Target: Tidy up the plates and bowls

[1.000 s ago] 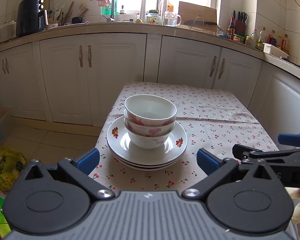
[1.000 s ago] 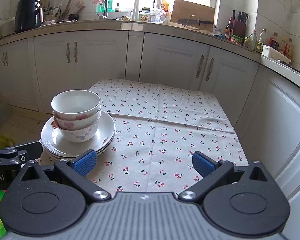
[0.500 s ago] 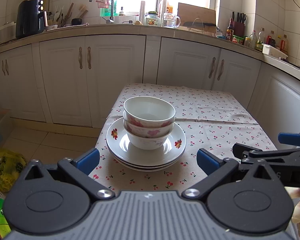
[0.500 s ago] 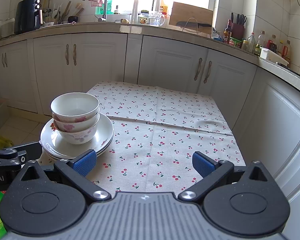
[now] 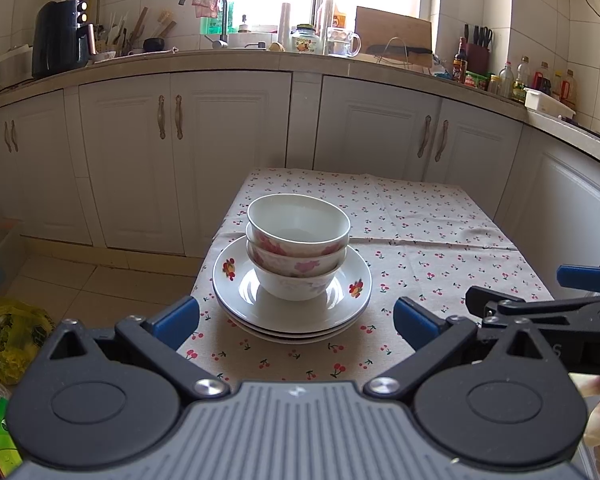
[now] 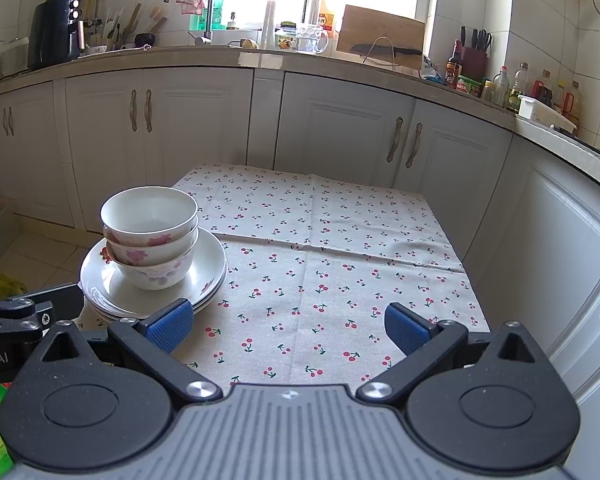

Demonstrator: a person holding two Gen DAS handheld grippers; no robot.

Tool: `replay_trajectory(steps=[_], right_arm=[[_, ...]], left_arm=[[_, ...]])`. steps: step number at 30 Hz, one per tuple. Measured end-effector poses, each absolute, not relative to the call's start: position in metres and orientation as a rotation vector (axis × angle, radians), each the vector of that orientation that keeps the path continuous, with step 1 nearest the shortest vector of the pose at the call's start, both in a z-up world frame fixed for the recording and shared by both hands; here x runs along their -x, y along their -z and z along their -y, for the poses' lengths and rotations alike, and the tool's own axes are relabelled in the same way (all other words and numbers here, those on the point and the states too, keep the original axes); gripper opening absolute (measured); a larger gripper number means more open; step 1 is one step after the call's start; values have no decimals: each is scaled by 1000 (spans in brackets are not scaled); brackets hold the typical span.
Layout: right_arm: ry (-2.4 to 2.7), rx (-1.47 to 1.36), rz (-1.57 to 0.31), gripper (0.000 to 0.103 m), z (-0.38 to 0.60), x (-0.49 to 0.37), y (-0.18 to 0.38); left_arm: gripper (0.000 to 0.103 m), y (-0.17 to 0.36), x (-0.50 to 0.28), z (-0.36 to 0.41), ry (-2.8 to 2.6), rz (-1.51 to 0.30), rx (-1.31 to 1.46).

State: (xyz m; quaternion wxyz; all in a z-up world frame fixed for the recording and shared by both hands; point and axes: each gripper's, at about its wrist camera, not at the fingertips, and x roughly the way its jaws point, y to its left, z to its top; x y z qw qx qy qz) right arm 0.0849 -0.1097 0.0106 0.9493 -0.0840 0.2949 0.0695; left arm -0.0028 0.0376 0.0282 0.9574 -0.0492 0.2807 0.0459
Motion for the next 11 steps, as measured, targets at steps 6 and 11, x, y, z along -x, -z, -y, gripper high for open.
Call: replay_trajectory(steps=[6,11], right_arm=[[-138,173,-597,103,110,-85,-11],[-137,176,-594,103,110,-85,-12]], left_arm=[[102,-28,3,-38,-94,-570,101],[102,-29,3,-37,-95,-570,98]])
